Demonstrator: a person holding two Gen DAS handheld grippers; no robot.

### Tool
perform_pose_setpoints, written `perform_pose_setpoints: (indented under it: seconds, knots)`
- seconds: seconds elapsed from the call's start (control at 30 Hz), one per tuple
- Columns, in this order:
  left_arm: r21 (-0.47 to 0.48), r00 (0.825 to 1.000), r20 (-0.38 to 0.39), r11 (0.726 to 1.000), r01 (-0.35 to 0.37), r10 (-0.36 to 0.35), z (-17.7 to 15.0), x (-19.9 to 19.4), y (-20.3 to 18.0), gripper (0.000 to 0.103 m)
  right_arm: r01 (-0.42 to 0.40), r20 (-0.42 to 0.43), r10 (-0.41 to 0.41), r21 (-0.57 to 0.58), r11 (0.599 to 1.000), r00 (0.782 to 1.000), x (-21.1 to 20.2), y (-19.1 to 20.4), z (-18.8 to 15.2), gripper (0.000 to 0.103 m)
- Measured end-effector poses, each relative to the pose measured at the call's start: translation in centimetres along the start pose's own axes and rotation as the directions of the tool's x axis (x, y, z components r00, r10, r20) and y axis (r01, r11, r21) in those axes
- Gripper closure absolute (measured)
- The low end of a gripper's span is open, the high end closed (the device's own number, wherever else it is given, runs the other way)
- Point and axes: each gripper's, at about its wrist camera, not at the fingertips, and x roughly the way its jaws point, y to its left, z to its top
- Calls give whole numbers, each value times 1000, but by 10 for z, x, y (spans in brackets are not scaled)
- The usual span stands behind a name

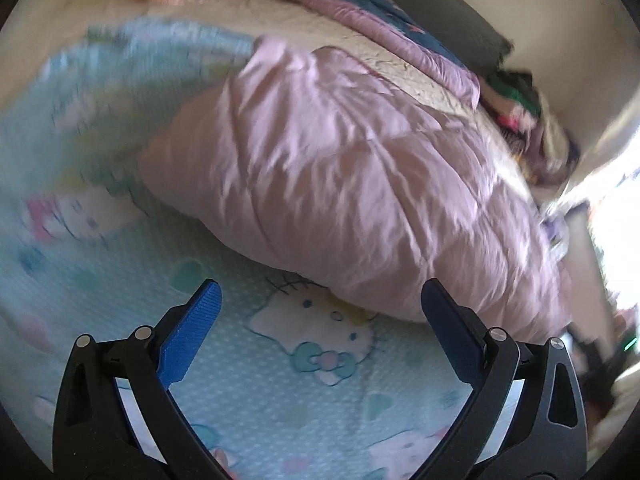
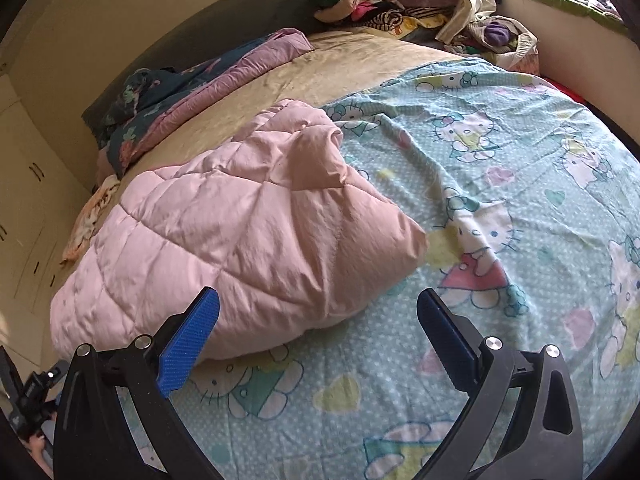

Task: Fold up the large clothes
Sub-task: 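Grasp the folded jacket edge with both grippers and lift it, then fold the lifted jacket half over the other half with both grippers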

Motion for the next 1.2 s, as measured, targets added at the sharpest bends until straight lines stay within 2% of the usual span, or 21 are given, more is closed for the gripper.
perform_pose_setpoints:
  seconds: [0.1,0.4,0.63,0.8,0.9,0.93,1.07,1.1,1.17,1.2]
  knots:
    - [-110,999,-2,993,46,-46,8,12,14,10,-10,-29,11,23,1000,1000,13,3,2,4]
    - [-256,993,23,959,120,-118,34,44,32,8,-55,-64,65,148,987,996,46,-3,12,4]
    - [-276,987,57,947,163,-153,39,64,35,8,-121,-78,146,261,958,986,76,-21,16,4]
    - [-244,989,73,959,143,-129,40,66,29,8,-187,-39,208,299,936,977,89,-27,18,4]
    - [-214,991,80,969,126,-111,42,66,20,14,-209,-22,223,275,939,975,91,-24,20,4]
    - [-200,991,84,973,120,-105,44,64,18,20,-218,-19,231,266,939,973,90,-23,22,5]
    - [-86,993,107,994,68,-59,48,53,-1,45,-266,-4,273,211,941,962,83,-14,26,39]
    - [-53,993,113,997,49,-43,49,49,-8,48,-264,3,267,176,948,964,79,-9,28,47]
    - [2,992,126,1000,13,-13,52,44,-20,59,-258,14,258,112,960,966,70,1,32,56]
    - [22,991,131,1000,-1,-2,54,42,-24,61,-255,20,254,81,964,967,65,5,34,61]
